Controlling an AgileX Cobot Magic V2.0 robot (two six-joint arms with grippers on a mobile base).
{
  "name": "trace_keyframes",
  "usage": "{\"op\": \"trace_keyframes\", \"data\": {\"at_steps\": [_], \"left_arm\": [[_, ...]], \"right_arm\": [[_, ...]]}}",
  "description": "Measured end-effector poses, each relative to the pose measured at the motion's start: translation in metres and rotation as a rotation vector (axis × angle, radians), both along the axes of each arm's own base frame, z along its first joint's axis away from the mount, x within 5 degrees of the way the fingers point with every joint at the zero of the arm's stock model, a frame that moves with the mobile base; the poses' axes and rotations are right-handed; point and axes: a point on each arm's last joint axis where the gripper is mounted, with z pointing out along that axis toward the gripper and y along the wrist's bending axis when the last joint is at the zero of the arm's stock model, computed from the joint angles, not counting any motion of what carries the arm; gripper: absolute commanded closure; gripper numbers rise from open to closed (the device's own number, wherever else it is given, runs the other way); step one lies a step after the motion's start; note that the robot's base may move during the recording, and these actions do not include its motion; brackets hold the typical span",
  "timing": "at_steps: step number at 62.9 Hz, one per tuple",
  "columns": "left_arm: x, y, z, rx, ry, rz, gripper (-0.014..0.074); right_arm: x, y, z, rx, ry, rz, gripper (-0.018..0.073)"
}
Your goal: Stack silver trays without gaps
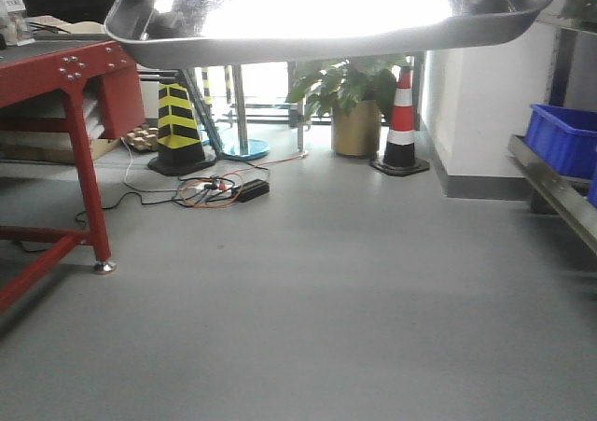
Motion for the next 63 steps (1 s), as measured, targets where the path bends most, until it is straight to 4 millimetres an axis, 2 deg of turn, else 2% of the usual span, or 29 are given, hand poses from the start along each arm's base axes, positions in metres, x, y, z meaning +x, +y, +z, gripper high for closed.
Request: {"op": "trace_keyframes", "data": {"at_steps": [63], "left_arm": [[-0.0011, -0.0009, -0.0007, -0.009, 0.016, -0.001, 0.0645]], "right_arm": [[0.0031, 0.0001, -0.0030, -0.015, 0.004, -0.002, 0.0503]]}}
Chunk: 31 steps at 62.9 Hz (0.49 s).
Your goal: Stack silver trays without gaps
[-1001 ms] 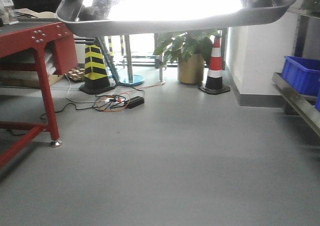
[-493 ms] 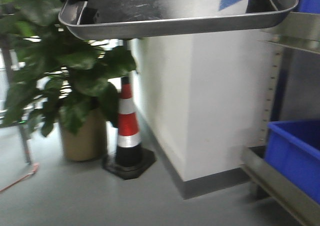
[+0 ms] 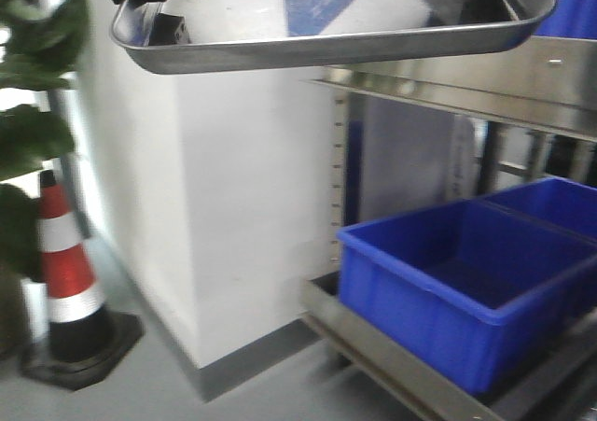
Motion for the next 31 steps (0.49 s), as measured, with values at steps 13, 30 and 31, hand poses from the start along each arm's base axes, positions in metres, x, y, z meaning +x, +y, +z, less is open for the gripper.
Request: {"op": "trace_keyframes", "data": {"at_steps": [13, 30, 31], "left_arm": [[0.0000, 0.0000, 0.0000, 0.000, 0.000, 0.000, 0.0645], [0.0000, 0.0000, 0.0000, 0.000, 0.000, 0.000, 0.0645], [0.0000, 0.0000, 0.0000, 0.000, 0.000, 0.000, 0.0645]], "right_arm": [[0.0000, 0.0000, 0.0000, 0.000, 0.000, 0.000, 0.0503], [0.0000, 0.0000, 0.0000, 0.000, 0.000, 0.000, 0.0503], [0.0000, 0.0000, 0.0000, 0.000, 0.000, 0.000, 0.0503]]}}
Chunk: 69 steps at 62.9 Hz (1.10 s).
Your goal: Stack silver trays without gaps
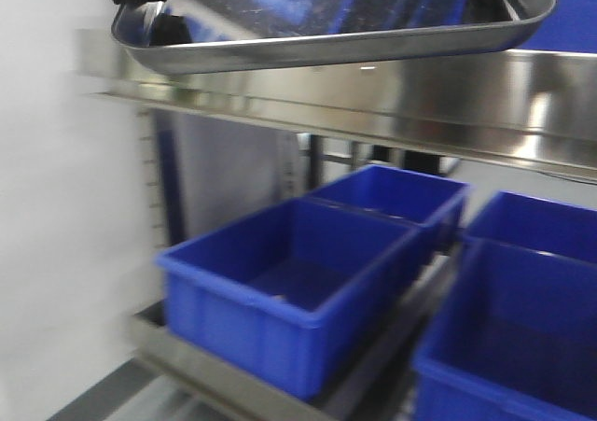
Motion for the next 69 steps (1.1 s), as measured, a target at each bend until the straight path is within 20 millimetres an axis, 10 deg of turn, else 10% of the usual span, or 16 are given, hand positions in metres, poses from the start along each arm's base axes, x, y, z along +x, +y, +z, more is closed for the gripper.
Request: {"op": "trace_keyframes", "data": {"at_steps": [69], "left_arm": [[-0.0001, -0.0001, 0.0000, -0.001, 0.001, 0.000, 0.0645]], "right_arm": [[0.0000, 0.0000, 0.0000, 0.000, 0.000, 0.000, 0.0503]]}}
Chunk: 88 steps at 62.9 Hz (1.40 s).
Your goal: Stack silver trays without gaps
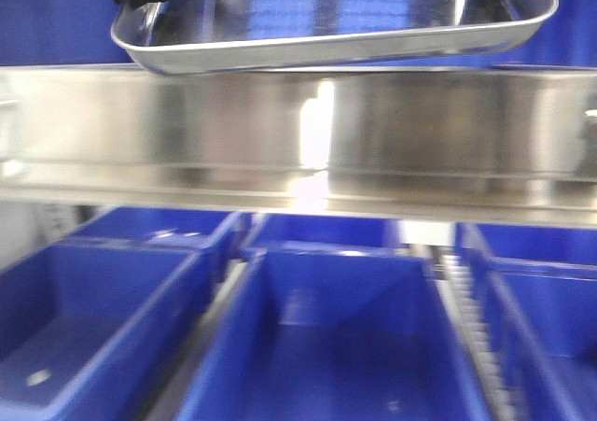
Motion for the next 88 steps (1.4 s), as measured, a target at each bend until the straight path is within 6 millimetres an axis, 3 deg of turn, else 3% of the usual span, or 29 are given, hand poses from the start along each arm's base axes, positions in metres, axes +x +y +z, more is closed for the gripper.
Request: {"op": "trace_keyframes", "data": {"at_steps": [88], "left_arm": [[0.0000, 0.0000, 0.0000, 0.000, 0.000, 0.000, 0.0645]], "right_arm": [[0.0000, 0.0000, 0.0000, 0.000, 0.000, 0.000, 0.0503]]}}
